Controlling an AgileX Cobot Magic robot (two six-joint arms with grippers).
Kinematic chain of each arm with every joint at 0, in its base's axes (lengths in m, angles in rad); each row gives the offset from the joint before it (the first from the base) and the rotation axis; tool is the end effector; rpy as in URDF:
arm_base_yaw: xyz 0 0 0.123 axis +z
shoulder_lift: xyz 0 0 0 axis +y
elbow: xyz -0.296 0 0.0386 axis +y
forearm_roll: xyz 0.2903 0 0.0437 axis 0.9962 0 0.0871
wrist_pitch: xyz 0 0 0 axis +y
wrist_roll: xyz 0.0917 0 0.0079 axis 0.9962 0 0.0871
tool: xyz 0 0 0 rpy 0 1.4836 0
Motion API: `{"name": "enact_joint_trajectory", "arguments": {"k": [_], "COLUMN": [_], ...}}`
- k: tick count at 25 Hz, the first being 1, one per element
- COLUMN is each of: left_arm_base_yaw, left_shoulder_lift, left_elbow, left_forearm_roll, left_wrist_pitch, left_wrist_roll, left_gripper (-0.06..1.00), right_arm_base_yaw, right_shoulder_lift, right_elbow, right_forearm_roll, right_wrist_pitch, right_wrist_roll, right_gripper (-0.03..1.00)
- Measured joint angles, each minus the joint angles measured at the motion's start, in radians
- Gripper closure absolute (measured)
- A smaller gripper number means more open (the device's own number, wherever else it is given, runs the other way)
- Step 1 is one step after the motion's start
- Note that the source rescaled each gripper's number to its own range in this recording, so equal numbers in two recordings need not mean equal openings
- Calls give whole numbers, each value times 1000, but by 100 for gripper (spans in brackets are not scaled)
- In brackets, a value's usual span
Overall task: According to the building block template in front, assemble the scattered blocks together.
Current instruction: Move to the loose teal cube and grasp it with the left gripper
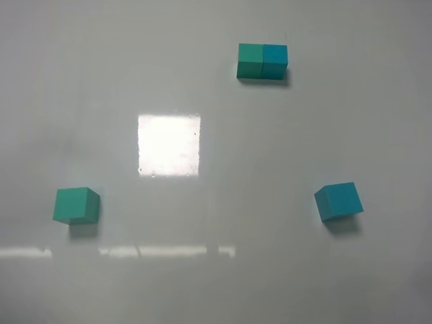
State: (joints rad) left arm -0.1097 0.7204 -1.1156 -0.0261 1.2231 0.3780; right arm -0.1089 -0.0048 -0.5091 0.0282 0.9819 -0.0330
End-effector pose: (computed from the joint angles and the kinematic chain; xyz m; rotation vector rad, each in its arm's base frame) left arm 0.1210 -0.0156 0.4372 0.5607 2.2444 0.1037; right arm 0.0206 -0.0001 0.3066 0.0738 1.9504 -0.0605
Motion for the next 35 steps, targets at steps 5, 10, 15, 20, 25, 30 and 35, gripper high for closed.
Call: {"name": "enact_joint_trajectory", "arguments": {"k": [5,10,15,20,25,30,35], "left_arm_base_yaw": [-221,-409,-532,-559,-559,-559,-559], "left_shoulder_lift": [203,355,461,528,576,608,628], "left_elbow": [-102,-130,-130,-130,-131,-133,-134], "left_forearm_roll": [143,199,250,275,304,317,317], "left_wrist_pitch": [0,-1,-2,-3,-4,-4,-5], "left_wrist_roll": [16,80,124,180,235,278,291], "left_gripper": [-5,-5,-6,-6,-6,-2,15], "right_arm_base_yaw": [0,0,0,0,0,0,0], "right_shoulder_lift": [0,0,0,0,0,0,0], "right_elbow": [0,0,0,0,0,0,0], "right_forearm_roll": [0,0,0,0,0,0,0], "right_wrist_pitch": [0,0,0,0,0,0,0], "right_wrist_roll": [0,0,0,0,0,0,0], "right_gripper": [30,30,30,30,30,30,30]}}
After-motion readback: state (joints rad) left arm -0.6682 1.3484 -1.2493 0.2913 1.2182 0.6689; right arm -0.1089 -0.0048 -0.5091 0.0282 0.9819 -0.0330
